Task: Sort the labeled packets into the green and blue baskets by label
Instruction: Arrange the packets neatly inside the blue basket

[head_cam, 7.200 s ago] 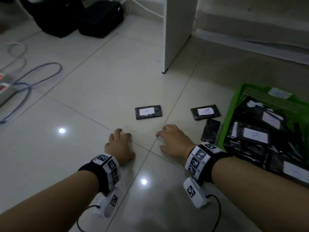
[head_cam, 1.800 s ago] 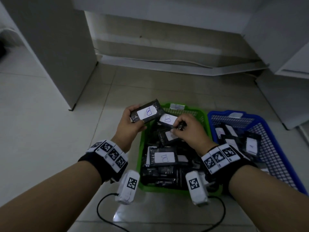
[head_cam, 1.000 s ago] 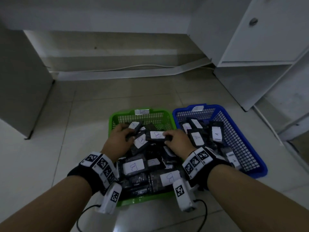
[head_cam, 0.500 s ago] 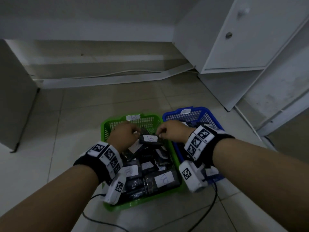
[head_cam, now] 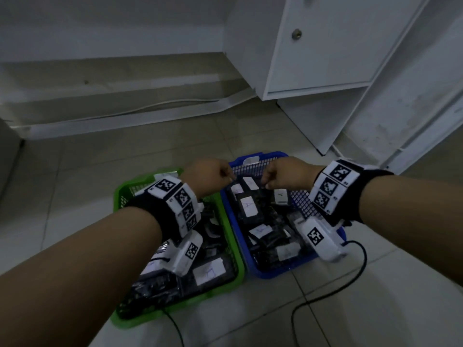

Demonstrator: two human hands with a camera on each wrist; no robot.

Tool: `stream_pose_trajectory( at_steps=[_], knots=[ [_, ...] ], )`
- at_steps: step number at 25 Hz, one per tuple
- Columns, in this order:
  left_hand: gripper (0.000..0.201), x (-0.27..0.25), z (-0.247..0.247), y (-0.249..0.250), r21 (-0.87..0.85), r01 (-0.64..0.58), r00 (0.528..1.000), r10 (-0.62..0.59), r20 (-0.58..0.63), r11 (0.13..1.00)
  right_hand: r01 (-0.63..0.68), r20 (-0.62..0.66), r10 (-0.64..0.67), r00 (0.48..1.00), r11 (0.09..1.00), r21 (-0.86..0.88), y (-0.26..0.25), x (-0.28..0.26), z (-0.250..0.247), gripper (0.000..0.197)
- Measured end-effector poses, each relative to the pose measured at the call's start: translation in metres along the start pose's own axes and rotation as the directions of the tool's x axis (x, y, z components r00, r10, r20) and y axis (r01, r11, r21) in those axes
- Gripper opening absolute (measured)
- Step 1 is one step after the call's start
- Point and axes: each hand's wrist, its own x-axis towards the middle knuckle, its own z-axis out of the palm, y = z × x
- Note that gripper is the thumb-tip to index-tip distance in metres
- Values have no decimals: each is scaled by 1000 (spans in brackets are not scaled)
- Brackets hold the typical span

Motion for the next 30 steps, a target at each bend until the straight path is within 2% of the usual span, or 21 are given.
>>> stream_pose_trajectory(
  at_steps=[4, 8, 11, 14, 15, 17, 20, 22, 23, 26, 30],
  knots=[
    [20, 21, 14, 22, 22, 38, 998, -39, 53, 999, -54, -75, 64, 995, 990, 129, 32, 13, 9, 20],
    [28, 24, 41, 32, 76, 80, 991, -87, 99, 994, -102, 27, 98, 995, 934, 342, 41, 28, 44, 19],
    [35, 25, 64, 28, 162, 158, 969, -185, 166, 974, -102, 80, 76, 994, 906, 412, 37, 31, 72, 35],
    [50, 32, 81, 23, 164, 273, 928, -304, 215, 948, -128, 48, 119, 992, 876, 465, 30, 35, 96, 51],
    [54, 35, 86, 19, 123, 317, 920, -337, 199, 940, -138, 39, 139, 990, 836, 531, 29, 36, 102, 53],
    [57, 41, 94, 19, -21, 405, 906, -399, 142, 914, -147, 19, 187, 982, 699, 700, 33, 42, 107, 49],
    [59, 50, 98, 25, -191, 473, 881, -466, 85, 860, -128, 14, 254, 967, 436, 891, 48, 50, 98, 27],
    [50, 56, 99, 32, -242, 483, 873, -484, 59, 841, -100, 0, 296, 955, 321, 942, 66, 56, 90, 15],
    [43, 59, 99, 33, -270, 468, 879, -474, 46, 842, -88, -21, 330, 944, 313, 946, 78, 59, 87, 14],
    [27, 69, 106, 33, -224, 414, 908, -417, 37, 882, -130, -71, 418, 906, 433, 892, 110, 68, 89, 13],
    [32, 70, 125, 21, -8, 381, 923, -381, -48, 925, -151, 10, 323, 946, 412, 899, 107, 77, 94, 16]
  ],
)
